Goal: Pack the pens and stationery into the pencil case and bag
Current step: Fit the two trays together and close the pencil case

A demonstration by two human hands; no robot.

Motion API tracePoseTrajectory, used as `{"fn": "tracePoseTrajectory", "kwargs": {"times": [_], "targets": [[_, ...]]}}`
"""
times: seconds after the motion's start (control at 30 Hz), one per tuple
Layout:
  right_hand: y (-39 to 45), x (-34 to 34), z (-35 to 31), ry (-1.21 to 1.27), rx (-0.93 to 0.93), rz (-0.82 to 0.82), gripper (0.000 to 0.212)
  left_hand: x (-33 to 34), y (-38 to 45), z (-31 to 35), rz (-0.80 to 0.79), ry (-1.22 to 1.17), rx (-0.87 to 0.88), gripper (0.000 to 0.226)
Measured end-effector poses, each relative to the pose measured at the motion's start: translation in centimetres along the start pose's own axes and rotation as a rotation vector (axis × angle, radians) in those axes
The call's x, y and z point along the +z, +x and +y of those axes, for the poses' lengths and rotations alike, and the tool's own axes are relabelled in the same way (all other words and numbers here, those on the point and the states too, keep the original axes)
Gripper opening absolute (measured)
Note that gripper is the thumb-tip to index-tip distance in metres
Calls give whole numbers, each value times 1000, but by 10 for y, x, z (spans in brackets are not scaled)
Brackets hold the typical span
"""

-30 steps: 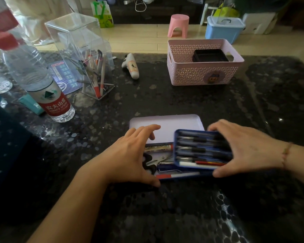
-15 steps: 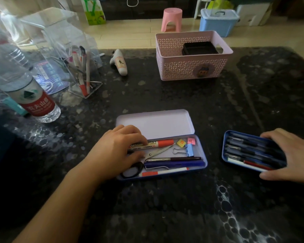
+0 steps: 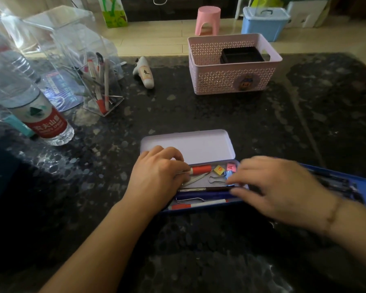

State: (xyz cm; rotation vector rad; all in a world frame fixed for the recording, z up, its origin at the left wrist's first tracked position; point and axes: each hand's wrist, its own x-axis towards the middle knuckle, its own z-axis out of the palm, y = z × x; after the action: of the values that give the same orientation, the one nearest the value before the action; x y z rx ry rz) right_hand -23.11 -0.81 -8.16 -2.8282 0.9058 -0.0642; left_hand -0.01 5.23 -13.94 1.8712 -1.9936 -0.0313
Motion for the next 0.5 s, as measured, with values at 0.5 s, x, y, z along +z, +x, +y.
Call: {"fn": "tracePoseTrajectory", "kwargs": {"times": [0.5], "targets": [[49,15,-28,-189,-58,-287,21,-6,-1,10,-16,51,-121,15]]}}
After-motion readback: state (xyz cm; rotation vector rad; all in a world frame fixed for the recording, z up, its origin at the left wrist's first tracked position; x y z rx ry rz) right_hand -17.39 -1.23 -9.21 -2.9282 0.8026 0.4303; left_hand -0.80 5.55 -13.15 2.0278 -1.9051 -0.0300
